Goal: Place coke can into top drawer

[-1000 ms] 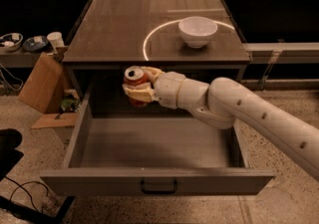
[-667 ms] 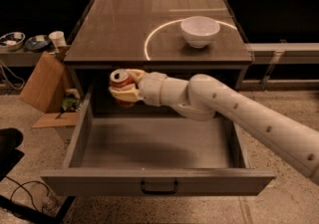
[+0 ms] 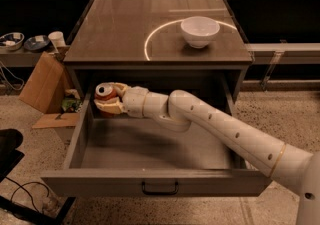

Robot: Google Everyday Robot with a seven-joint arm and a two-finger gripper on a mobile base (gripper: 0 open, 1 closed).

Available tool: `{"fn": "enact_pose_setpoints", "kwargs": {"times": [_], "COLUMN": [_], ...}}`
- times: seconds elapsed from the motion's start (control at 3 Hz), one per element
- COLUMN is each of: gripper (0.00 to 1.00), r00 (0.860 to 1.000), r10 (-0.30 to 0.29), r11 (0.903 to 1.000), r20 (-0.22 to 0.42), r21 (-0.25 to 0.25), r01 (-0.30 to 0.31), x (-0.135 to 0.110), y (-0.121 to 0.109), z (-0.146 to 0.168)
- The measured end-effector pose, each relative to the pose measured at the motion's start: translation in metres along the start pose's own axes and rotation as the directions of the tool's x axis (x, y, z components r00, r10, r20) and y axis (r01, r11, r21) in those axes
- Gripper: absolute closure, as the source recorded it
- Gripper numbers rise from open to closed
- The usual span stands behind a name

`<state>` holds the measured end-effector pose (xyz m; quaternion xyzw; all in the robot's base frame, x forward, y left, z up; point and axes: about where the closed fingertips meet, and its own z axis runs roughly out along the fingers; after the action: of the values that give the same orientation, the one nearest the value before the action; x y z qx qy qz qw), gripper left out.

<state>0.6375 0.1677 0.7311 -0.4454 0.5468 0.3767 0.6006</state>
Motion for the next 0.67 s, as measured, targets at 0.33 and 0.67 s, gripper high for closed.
{"fn": "enact_pose_setpoints", "kwargs": {"times": [0.33, 0.67], "gripper": [1.0, 1.0], "r00": [0.998, 0.999], "r10": [0.036, 0.042], "r11": [0.9993, 0.9989], "r20": [0.045, 0.014], "r21": [-0.013, -0.021], "r01": [-0.036, -0.042], "x": [0.025, 0.031], "y": [0.024, 0.032], "z": [-0.011, -0.03]}}
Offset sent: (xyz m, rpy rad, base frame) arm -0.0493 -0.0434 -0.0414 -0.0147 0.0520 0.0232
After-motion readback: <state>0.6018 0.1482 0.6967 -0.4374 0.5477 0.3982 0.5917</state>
